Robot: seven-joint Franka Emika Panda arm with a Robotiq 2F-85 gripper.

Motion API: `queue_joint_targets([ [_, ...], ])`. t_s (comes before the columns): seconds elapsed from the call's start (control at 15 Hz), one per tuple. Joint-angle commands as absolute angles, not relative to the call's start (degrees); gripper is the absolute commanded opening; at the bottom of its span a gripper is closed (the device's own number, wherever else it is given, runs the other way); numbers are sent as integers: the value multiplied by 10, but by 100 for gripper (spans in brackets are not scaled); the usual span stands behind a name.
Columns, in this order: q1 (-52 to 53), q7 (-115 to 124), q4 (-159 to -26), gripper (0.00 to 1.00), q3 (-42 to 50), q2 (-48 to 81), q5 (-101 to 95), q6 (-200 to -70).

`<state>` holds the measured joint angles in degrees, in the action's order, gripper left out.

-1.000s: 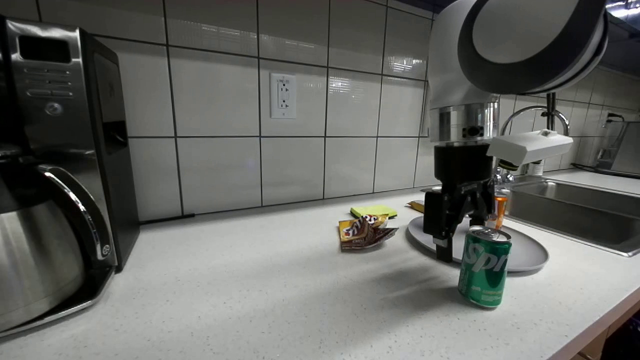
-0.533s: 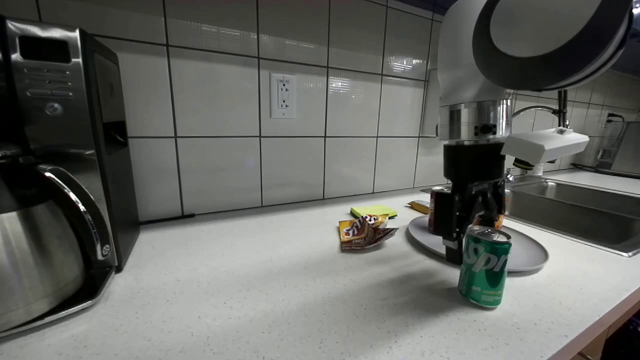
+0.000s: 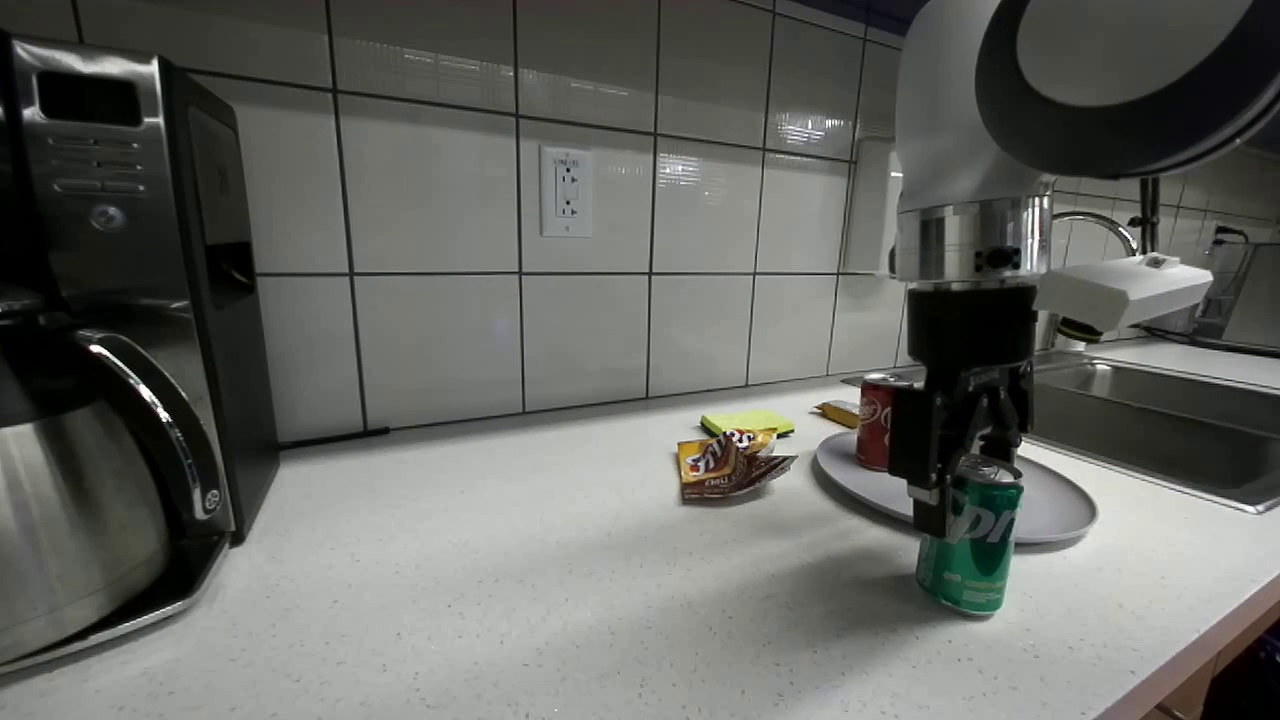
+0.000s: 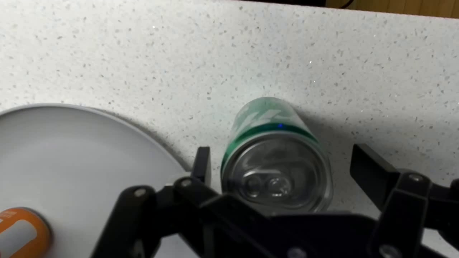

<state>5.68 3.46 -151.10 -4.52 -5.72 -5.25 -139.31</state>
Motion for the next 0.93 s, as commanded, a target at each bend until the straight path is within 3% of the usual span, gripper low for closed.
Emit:
queue_joint_targets([
  [0.0, 52, 13, -1531, 74, -43, -86, -43, -1396],
  [0.27, 51, 9, -1529, 42, -41, -85, -43, -1395],
  [0.33, 51, 9, -1529, 39, -40, -85, -44, -1395],
  [0.87, 51, 18, -1519, 38, -43, -109, -55, -1379],
])
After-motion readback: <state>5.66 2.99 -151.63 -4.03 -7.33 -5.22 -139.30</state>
